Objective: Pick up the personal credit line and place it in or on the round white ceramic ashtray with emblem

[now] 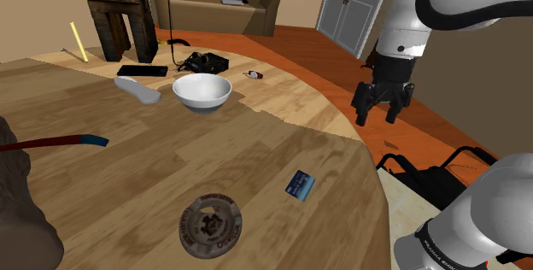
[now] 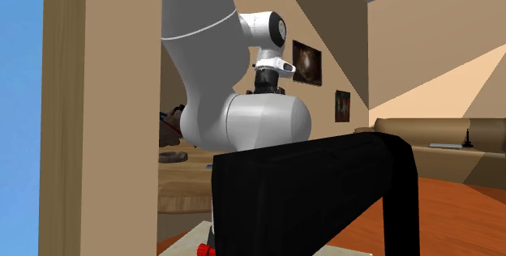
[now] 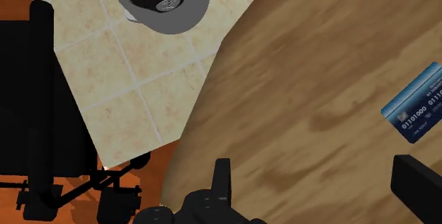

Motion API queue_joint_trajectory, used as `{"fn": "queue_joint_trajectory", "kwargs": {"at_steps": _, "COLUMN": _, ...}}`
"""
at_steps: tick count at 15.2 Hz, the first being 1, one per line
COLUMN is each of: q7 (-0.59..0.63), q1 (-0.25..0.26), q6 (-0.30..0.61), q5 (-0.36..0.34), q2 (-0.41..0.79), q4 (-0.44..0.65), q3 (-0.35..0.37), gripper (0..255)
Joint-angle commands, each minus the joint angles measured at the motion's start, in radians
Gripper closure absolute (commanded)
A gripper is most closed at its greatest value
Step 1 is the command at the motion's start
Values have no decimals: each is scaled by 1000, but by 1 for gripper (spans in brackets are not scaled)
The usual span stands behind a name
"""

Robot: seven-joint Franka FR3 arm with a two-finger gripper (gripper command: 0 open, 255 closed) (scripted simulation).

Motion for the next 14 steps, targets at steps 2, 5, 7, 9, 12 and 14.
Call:
{"fn": "queue_joint_trajectory", "kwargs": {"at_steps": 2, "q7": 141, "q1": -5, "q6": 40, "q5": 109, "q2": 19, "q4": -48, "q3": 38, "gripper": 0}}
{"fn": "queue_joint_trajectory", "kwargs": {"at_steps": 5, "q7": 269, "q1": -5, "q6": 104, "q5": 223, "q2": 58, "q4": -88, "q3": 80, "gripper": 0}}
{"fn": "queue_joint_trajectory", "kwargs": {"at_steps": 7, "q7": 349, "q1": -1, "q6": 157, "q5": 303, "q2": 91, "q4": -110, "q3": 109, "gripper": 0}}
{"fn": "queue_joint_trajectory", "kwargs": {"at_steps": 9, "q7": 424, "q1": 4, "q6": 215, "q5": 384, "q2": 130, "q4": -127, "q3": 139, "gripper": 0}}
{"fn": "queue_joint_trajectory", "kwargs": {"at_steps": 12, "q7": 525, "q1": 17, "q6": 316, "q5": 511, "q2": 202, "q4": -143, "q3": 183, "gripper": 0}}
{"fn": "queue_joint_trajectory", "kwargs": {"at_steps": 14, "q7": 584, "q1": 27, "q6": 389, "q5": 598, "q2": 259, "q4": -146, "q3": 213, "gripper": 0}}
